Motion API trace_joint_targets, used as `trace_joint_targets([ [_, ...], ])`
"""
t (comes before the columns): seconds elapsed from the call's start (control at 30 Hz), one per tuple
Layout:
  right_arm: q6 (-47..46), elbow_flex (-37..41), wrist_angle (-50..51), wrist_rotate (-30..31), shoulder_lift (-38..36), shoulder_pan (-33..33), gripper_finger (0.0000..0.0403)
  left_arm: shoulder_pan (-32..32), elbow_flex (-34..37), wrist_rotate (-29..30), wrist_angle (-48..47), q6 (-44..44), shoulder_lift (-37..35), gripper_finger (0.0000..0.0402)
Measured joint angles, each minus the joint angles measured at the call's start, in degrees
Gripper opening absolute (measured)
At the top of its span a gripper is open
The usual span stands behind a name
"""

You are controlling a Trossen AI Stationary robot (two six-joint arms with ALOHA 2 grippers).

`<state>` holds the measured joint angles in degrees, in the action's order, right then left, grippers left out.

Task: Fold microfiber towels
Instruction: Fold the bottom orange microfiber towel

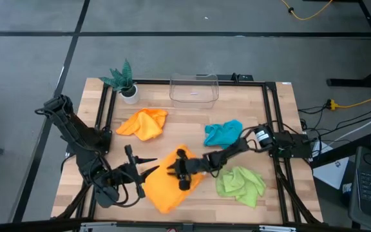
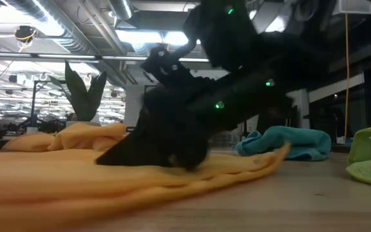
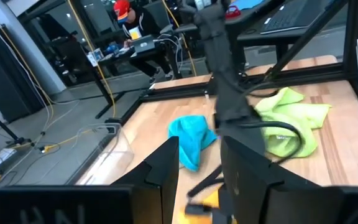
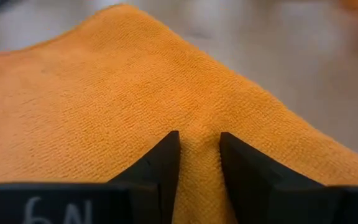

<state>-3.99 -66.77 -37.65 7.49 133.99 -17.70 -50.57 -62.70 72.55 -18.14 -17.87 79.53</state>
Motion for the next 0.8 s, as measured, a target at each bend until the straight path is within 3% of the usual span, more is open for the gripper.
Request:
trace_joint_targets([
  [0.2,10.45,-0.29,-3.69,-28.73,0.59,8.75,0.012,0.04,0.0,-1.2,-0.4,-0.04,0.0,0.0111],
  [0.3,11.8,-1.48,-2.29,-38.97,0.73,12.93,0.012,0.04,0.0,-3.54,-0.42,-0.04,0.0,0.0111],
  [0.5,5.41,-8.12,-0.86,-48.84,1.18,18.24,0.012,0.04,0.0,-8.09,-0.45,-0.15,0.0,0.0111],
  [0.67,0.05,-15.08,-0.7,-59.53,0.81,17.52,0.012,0.04,0.0,-8.11,-0.45,-0.08,0.0,0.0111],
  [0.73,-2.72,-16.23,1.01,-59.83,0.83,16.53,0.012,0.04,0.0,-8.32,-0.47,-0.09,0.0,0.0111],
  [0.8,-6.46,-16.36,0.96,-56.39,0.85,15.16,0.012,0.04,0.02,-9.09,-0.47,-0.11,0.0,0.0111],
])
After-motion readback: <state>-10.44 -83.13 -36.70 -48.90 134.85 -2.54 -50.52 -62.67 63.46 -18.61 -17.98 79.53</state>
